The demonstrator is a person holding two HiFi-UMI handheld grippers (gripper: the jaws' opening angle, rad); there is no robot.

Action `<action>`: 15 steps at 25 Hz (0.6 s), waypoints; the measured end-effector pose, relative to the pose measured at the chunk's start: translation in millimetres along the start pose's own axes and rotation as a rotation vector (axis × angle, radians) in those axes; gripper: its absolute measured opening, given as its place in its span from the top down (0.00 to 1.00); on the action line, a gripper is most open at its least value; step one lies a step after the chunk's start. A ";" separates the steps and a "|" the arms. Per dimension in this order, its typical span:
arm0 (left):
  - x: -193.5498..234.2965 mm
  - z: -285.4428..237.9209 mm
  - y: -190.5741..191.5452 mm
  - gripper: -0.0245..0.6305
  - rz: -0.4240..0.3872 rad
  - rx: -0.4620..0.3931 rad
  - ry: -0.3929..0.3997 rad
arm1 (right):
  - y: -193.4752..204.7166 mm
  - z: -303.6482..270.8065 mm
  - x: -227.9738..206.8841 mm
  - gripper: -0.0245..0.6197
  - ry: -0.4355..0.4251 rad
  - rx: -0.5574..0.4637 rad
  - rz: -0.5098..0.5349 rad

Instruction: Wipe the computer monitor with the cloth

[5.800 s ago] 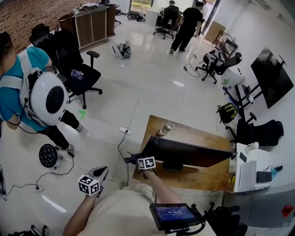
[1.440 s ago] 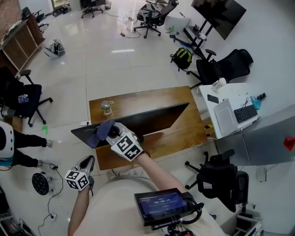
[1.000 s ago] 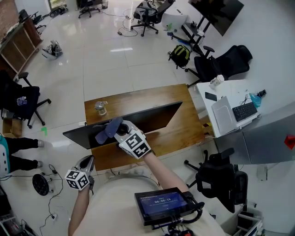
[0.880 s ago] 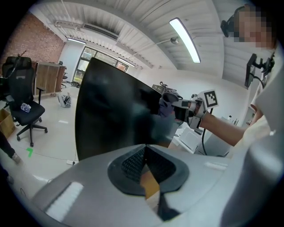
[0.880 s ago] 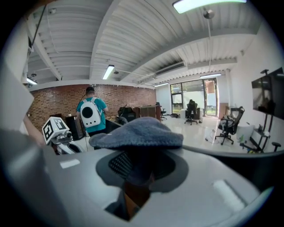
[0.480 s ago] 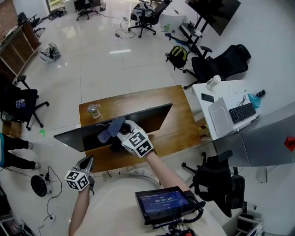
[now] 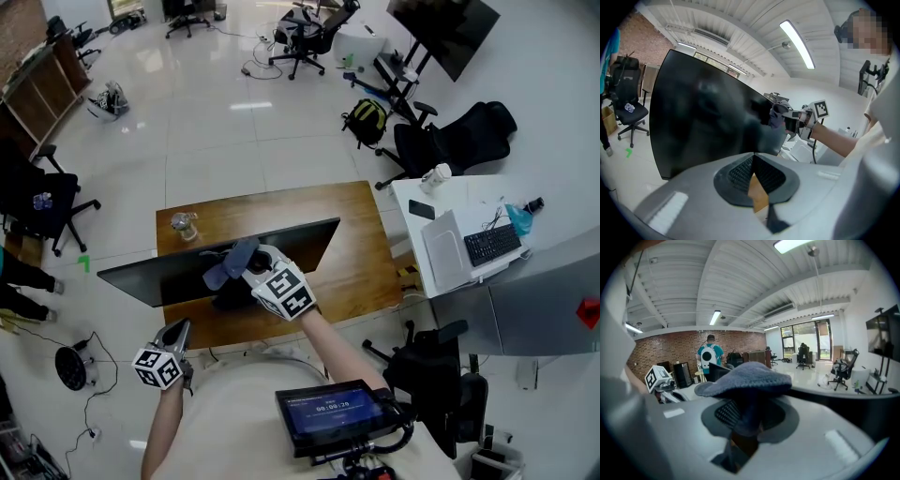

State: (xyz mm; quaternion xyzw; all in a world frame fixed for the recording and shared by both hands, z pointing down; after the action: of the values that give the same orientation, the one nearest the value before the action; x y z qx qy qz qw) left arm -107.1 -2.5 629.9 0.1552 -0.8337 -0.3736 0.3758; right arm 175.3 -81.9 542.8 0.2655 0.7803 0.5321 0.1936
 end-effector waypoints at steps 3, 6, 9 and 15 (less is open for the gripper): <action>-6.3 -3.3 4.1 0.96 0.006 -0.004 -0.006 | 0.7 4.6 -4.9 0.82 -0.008 -0.003 -0.005; -12.9 -6.6 7.1 0.96 0.010 -0.010 -0.011 | 6.0 11.8 -13.4 0.82 -0.001 0.001 -0.009; -15.9 -8.6 8.4 0.96 0.012 -0.016 -0.015 | 11.8 21.2 -20.7 0.82 0.033 0.015 -0.026; -18.9 -11.5 13.1 0.96 0.016 -0.018 -0.026 | 56.4 83.2 -53.4 0.82 0.296 -0.016 -0.294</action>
State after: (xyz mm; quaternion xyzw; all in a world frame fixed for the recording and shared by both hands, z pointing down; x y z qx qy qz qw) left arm -85.6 10.7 635.0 0.1403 -0.8364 -0.3800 0.3693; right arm 277.5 -38.0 566.6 0.0663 0.8264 0.5374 0.1545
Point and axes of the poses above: the fingertips, and each gripper's own axes: z backward along the fingers, x to its left, y out of its underside, the point moved 8 cm from there along z, backward along the fingers, and after that the axes turned 4 degrees about z, right-handed, at the moved point
